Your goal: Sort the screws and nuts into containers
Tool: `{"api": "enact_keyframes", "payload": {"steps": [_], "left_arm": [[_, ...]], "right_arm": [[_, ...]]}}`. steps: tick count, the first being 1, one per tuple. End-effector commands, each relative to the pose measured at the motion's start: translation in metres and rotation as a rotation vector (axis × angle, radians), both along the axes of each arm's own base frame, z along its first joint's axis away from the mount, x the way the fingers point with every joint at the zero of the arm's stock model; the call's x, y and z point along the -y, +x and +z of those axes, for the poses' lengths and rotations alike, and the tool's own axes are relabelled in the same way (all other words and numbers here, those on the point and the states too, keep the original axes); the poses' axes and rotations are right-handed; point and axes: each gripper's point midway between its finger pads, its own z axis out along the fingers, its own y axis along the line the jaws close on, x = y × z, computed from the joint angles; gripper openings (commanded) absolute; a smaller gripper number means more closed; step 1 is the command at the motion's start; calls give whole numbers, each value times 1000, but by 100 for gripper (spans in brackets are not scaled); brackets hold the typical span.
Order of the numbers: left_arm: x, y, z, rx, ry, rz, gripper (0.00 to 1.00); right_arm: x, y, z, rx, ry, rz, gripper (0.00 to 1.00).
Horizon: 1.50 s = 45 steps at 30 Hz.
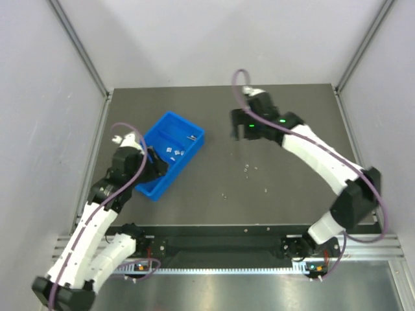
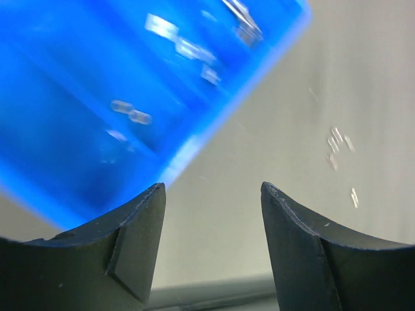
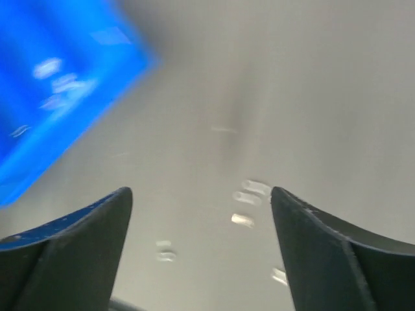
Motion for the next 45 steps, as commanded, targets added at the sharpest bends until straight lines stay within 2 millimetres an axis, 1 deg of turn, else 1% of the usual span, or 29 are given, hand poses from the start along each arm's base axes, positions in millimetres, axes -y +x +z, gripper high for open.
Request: {"api": "enact_keyframes", "payload": {"steps": [1,2,3,4,5,6,7,8,9,10,12,13,14,15,20,22,25,28,29,30,31,32,34,35,36,37,40,45], "left_arm": [[67,-3,14,41,-47,-213,65],[75,-1,11,38,-9,-217,64],[91,-2,8,33,14,-252,64],[128,-17,-11,-22,71,-369,64],[146,-19,-7,-12,104,-405,64],[158,-21,-14,-16,159,-423,64],[183,-34,-39,-76,231,-493,64],[197,-35,-42,-85,245,-515,64],[209,-37,-65,-131,289,-530,64],[220,-44,-74,-142,305,-562,63],[233,-48,-90,-161,331,-590,61],[240,-51,-106,-183,357,-597,61],[241,-50,-114,-195,369,-595,61],[241,-51,-129,-225,391,-590,59],[264,-56,-156,-243,362,-650,56],[267,-55,-165,-241,365,-651,56],[267,-49,-177,-243,389,-619,55],[262,-45,-189,-256,422,-577,55],[262,-44,-191,-259,425,-567,54],[258,-44,-198,-278,446,-545,52],[256,-44,-200,-284,453,-534,51],[254,-44,-205,-297,456,-515,49],[248,-47,-207,-315,467,-496,47],[245,-48,-209,-323,474,-490,46],[243,-48,-208,-328,470,-477,45],[237,-51,-209,-342,491,-467,45],[233,-52,-203,-350,494,-447,45],[223,-54,-196,-365,521,-426,47]], "right_arm": [[92,6,-12,-5,-17,-225,89],[114,-3,-21,-14,-31,-259,92],[141,-1,-27,-15,-53,-325,95],[154,-4,-30,-16,-61,-355,96],[168,-13,-38,-27,-73,-377,97],[181,-14,-41,-29,-80,-406,98],[187,-17,-43,-30,-86,-417,98],[194,-24,-48,-36,-93,-431,98],[201,-24,-49,-32,-97,-453,99],[202,-25,-50,-25,-97,-458,99],[208,-31,-54,-21,-97,-471,100],[210,-31,-54,-13,-96,-475,100],[211,-33,-54,-6,-92,-476,100],[210,-34,-55,-4,-83,-473,100],[209,-32,-50,49,-58,-461,100],[208,-31,-49,60,-54,-449,100],[205,-30,-48,76,-38,-430,100],[203,-30,-48,88,-23,-421,100],[202,-30,-48,89,-19,-420,100],[201,-31,-48,90,-17,-415,100],[202,-32,-50,87,-22,-414,100],[203,-33,-47,98,-19,-414,100],[204,-38,-49,101,-21,-411,100],[206,-39,-46,115,-16,-415,100],[207,-41,-46,116,-18,-416,100],[207,-42,-45,118,-19,-415,100],[208,-45,-42,123,-19,-411,100],[208,-46,-46,123,-28,-401,100]]}}
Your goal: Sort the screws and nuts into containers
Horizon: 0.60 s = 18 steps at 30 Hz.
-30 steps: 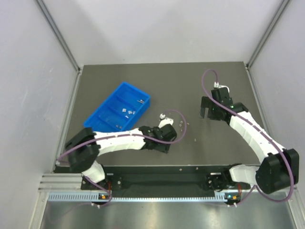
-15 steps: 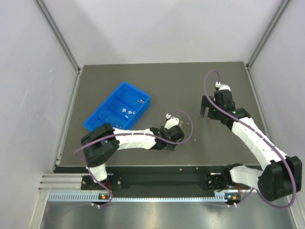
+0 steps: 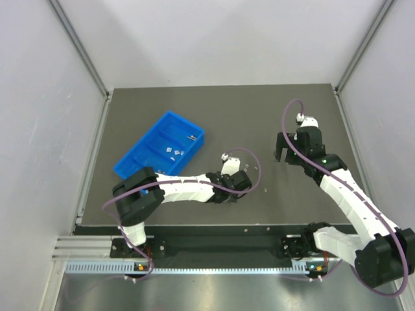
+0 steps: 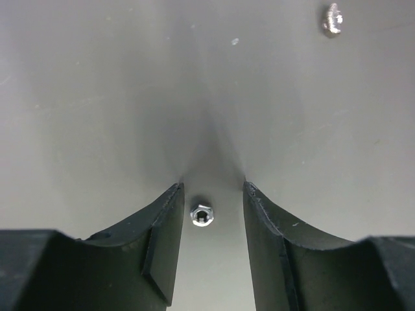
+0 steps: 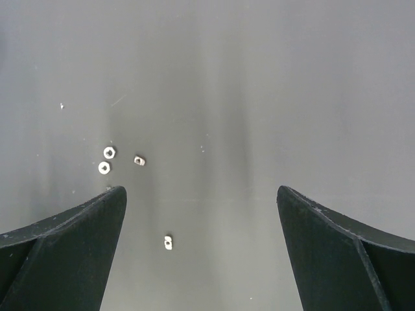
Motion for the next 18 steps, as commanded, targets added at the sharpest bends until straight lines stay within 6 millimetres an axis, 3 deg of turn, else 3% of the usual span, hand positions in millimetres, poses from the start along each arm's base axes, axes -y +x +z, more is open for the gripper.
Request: {"api": "enact_keyframes", "payload": {"steps": [1,4,12,18], "left_arm": [[-37,-19,-17,-86,146,31,48],[-45,-22,-18,-93,179,36,48],[-44,-39,-34,-167,139,47,44],[-41,-45,-36,-189,130,36,30]], "right_arm": [[2,3,5,35,1,1,100],[1,4,4,39,2,8,100],[-1,4,4,43,12,16,100],[0,3,5,46,8,15,100]]}}
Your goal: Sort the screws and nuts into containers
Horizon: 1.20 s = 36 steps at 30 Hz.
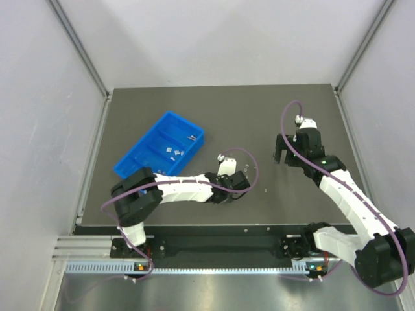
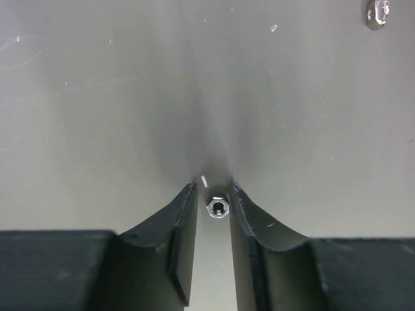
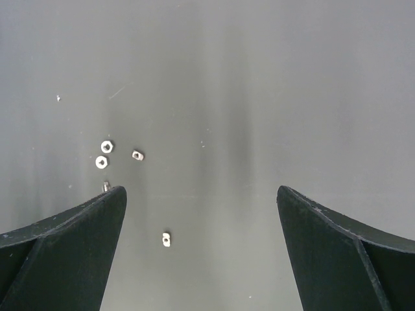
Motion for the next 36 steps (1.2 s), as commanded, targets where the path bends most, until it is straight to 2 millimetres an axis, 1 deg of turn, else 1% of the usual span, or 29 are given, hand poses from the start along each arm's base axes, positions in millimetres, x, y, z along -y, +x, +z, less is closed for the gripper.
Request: {"api": "enact_keyframes", "payload": {"steps": [1,4,5,8,10,11,13,15,19,21,25,30,32,36], "left_arm": [[-25,-39,-32,-164,88,-16,29],[-28,-39,-32,-159,101,-18,23],[-31,-40,-33,-161,117,-14,23],[-33,-41,-32,-157,126,-2,22],[-35,-41,-30,-158,132,6,25],[-36,-42,-28,-157,130,13,33],[-39,-43,-28,-159,138,16,37],[-39,-45,-26,-165,129,13,40],[-35,-50,-29,-171,125,-14,38],[-35,-51,-34,-176,139,-16,34],[-35,-49,-40,-176,155,-2,32],[-38,-46,-41,-155,158,21,31],[-39,-43,-41,-141,162,29,33],[-37,-41,-41,-133,156,33,33]], "right_arm": [[1,7,12,61,10,-1,100],[0,8,12,67,17,0,100],[0,8,11,66,18,3,100],[-2,8,12,67,22,10,100],[-3,8,12,66,27,12,100],[-3,8,13,66,29,17,100],[-4,8,11,59,27,20,100],[-4,8,9,54,26,19,100],[-3,6,3,44,23,16,100],[-3,6,1,43,24,15,100],[-1,4,0,43,18,9,100],[-2,6,1,47,20,13,100],[-3,6,-1,35,21,18,100],[-3,5,-3,31,19,20,100]]}}
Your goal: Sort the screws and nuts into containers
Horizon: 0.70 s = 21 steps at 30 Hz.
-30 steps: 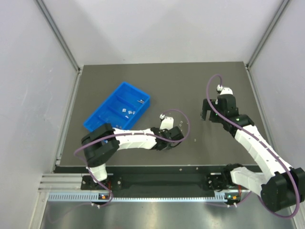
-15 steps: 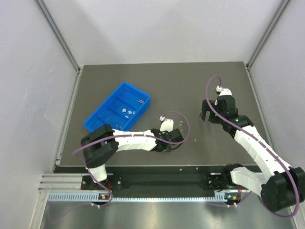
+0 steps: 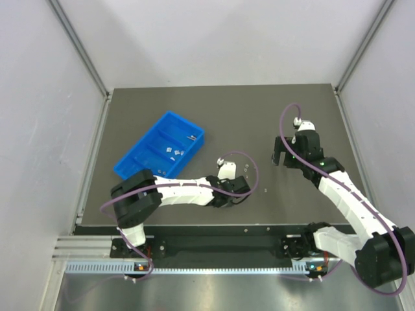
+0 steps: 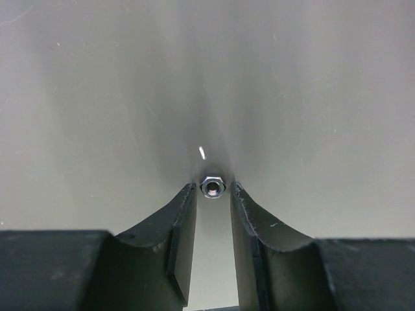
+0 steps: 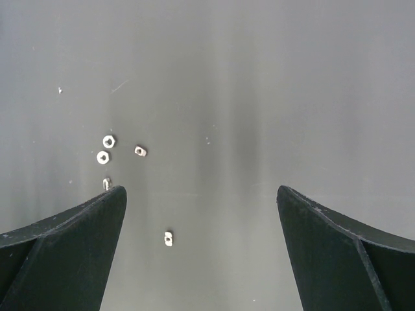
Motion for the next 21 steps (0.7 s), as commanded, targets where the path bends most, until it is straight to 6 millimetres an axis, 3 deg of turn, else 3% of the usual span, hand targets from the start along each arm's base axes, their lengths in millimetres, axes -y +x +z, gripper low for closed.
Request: {"api": "enact_keyframes", "payload": {"steps": [1,12,21], "left_arm": [[-34,-23,-41,-112,149,11,33],[-40,-20,-45,-98,167,83,31],[-40,-22,-47,-104,168,73,16]], "right_arm": [[1,7,8,40,4,1,100],[-3,6,6,35,15,23,100],[-3,6,6,38,17,24,100]]}}
